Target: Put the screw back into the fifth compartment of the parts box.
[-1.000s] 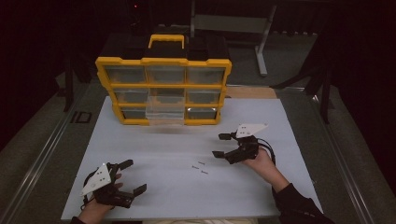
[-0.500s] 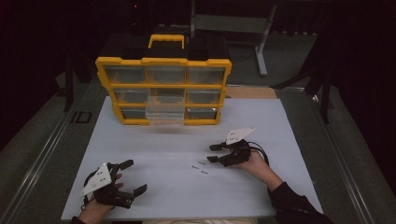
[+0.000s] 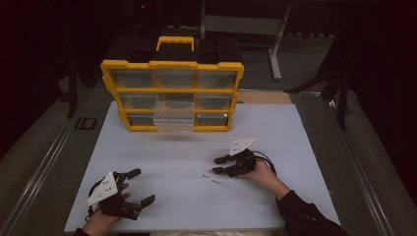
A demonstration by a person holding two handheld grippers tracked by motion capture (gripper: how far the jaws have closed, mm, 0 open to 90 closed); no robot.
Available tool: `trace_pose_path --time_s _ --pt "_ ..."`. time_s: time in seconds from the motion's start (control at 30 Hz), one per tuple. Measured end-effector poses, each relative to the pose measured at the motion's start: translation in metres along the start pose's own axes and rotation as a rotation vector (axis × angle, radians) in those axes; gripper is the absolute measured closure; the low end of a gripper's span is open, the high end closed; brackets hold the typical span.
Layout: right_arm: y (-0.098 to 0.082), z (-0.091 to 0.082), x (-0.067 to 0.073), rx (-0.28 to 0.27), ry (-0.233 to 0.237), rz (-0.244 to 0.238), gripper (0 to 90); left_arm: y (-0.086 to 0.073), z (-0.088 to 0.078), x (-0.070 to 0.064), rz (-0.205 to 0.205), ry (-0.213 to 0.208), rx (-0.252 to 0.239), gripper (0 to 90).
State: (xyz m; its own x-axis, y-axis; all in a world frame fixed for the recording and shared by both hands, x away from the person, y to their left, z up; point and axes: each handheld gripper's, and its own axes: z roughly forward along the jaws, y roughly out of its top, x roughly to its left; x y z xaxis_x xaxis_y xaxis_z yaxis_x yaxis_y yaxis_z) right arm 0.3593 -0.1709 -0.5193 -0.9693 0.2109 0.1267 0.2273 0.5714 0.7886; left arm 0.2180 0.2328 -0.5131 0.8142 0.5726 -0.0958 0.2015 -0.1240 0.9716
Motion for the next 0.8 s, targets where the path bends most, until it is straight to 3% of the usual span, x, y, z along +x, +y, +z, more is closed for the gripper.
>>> trace_pose_path --time_s 0.3,0.53,0.8 --pt "-0.001 0.012 -0.002 0.037 0.002 -0.011 66.2 0.0 0.0 0.0 0.001 -0.004 0.001 1.3" --pt "-0.002 0.025 0.001 0.099 0.004 -0.061 76.5 0.0 0.0 0.0 0.002 -0.007 0.001 1.3" --pt "-0.001 0.025 0.004 0.115 -0.028 -0.074 87.1 0.0 0.0 -0.001 0.004 -0.009 0.0 1.3"
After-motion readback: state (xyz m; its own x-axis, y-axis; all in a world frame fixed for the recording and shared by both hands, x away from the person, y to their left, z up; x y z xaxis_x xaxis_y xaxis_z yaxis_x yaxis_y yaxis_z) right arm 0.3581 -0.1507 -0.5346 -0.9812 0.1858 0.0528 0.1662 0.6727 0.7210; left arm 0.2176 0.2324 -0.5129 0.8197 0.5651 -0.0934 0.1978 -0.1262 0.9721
